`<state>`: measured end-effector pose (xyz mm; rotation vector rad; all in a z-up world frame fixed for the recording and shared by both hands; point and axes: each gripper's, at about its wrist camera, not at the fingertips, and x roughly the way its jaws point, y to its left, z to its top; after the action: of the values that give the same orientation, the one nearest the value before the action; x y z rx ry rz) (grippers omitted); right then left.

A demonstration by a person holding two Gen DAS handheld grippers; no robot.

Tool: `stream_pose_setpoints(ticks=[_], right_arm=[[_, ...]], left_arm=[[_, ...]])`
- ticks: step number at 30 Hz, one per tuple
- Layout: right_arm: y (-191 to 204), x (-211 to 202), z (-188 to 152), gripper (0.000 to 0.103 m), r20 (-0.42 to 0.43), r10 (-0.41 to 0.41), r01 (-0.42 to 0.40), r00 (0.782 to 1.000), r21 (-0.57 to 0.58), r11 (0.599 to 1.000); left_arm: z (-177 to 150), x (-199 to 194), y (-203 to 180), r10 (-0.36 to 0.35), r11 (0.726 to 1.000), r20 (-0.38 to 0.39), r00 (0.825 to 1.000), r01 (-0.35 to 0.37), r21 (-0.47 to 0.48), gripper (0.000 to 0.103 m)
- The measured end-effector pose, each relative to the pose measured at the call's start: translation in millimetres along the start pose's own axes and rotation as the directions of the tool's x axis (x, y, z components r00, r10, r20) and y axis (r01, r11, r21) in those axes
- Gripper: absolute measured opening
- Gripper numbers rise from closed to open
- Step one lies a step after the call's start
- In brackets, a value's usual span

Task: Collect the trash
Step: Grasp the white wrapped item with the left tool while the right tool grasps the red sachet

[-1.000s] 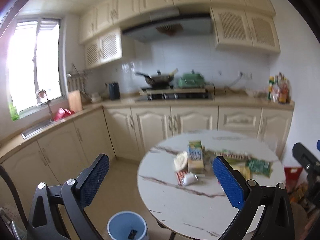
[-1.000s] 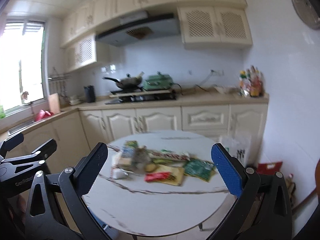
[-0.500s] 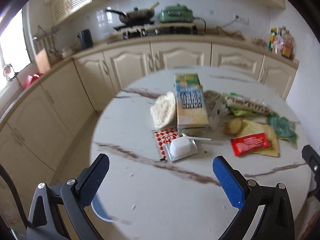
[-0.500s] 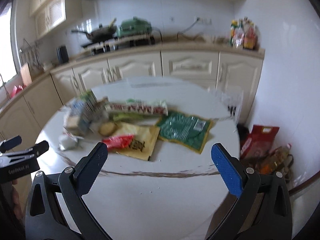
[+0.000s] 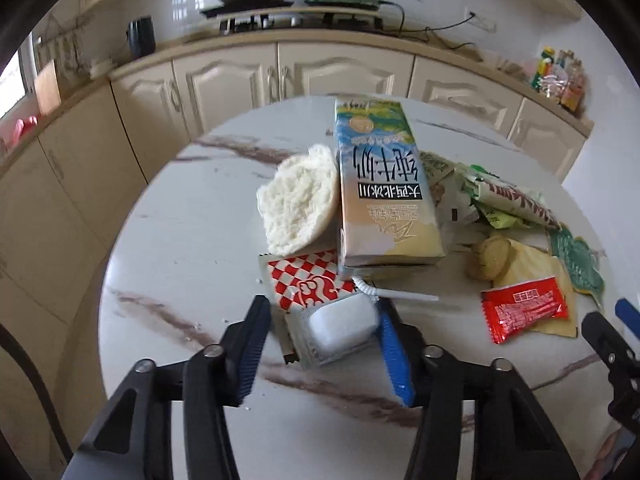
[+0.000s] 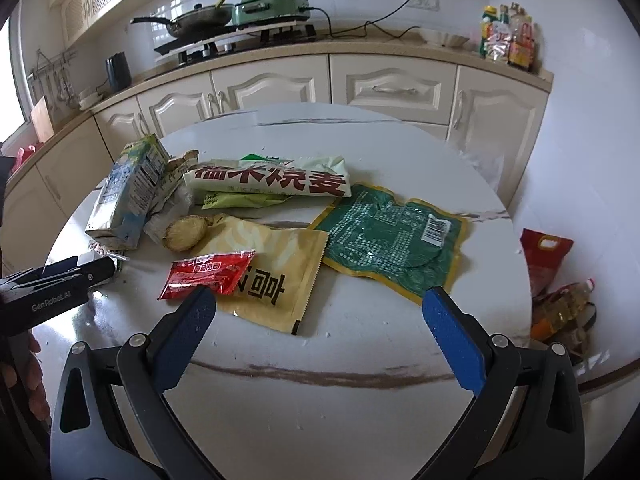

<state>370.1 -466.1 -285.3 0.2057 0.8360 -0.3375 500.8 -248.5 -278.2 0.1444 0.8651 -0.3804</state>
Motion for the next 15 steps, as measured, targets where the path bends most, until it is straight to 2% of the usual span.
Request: stream_pose_setpoints(ticks=[6, 11, 15], right_arm=[[21.6, 6.3, 5.8, 0.103, -0.011, 0.05, -0.051, 0.999, -0.042, 0.998], [42.3, 12.5, 8.4, 0.102, -0.029, 0.09, -0.093, 0.995, -0.084, 0.992], [52.7, 21.8, 10.5, 0.092, -0.051, 0.089, -0.093, 0.995, -0.079, 0.992]], left_arm=[[-9.5, -8.3, 11.8, -0.037, 0.999, 0.007, 0.999, 0.037, 0.003, 0.039], [-22.4, -39.0, 24.3, -0.05, 0.999, 0.035, 0.998, 0.05, -0.009, 0.039], [-30.9, -63.5, 32.9, -0.057, 0.998, 0.053, 0.997, 0.058, -0.017, 0.039]])
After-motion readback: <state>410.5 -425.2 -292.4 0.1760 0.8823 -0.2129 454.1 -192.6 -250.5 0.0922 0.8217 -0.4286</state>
